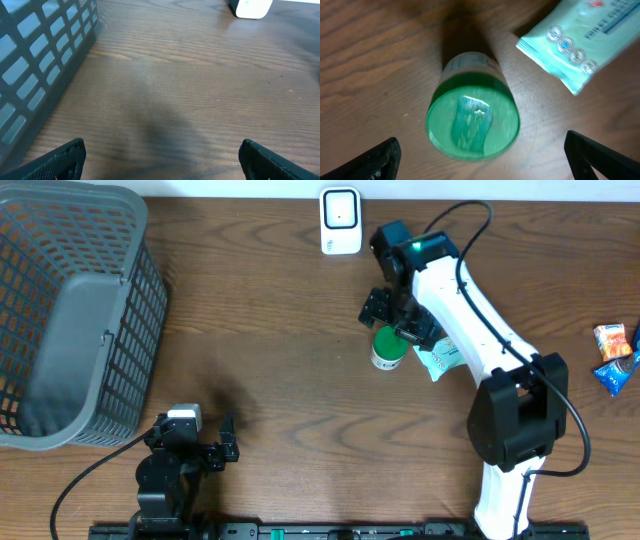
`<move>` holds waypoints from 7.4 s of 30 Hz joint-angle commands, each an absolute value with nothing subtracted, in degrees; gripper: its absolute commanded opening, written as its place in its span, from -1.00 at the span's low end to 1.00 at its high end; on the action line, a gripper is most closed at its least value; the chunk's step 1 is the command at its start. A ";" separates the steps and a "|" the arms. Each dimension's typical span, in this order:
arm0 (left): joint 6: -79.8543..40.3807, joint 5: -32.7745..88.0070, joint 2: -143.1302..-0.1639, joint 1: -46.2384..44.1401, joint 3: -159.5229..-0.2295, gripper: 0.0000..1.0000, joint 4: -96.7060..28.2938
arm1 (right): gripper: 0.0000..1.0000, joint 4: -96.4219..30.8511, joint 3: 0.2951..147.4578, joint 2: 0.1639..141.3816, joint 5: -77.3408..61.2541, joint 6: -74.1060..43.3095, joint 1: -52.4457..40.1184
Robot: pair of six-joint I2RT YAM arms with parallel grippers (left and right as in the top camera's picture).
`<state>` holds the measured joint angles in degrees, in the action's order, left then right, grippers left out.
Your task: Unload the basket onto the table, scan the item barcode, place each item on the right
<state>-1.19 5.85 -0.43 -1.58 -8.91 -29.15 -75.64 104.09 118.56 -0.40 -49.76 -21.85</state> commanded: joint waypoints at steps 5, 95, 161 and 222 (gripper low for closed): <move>-0.21 5.41 -0.34 -1.30 -8.05 0.96 -29.12 | 0.99 -72.93 100.90 118.34 -4.84 -44.23 -20.14; -0.21 5.41 -0.34 -1.30 -8.05 0.96 -29.12 | 0.00 -91.61 91.20 118.45 -36.93 -15.05 -20.36; -0.21 5.41 -0.34 -1.30 -8.05 0.95 -29.12 | -0.17 14.76 116.16 144.33 11.94 4.80 -23.38; -0.21 5.41 -0.34 -1.30 -8.05 0.96 -29.12 | 0.98 -64.60 106.19 130.08 9.85 -17.58 32.84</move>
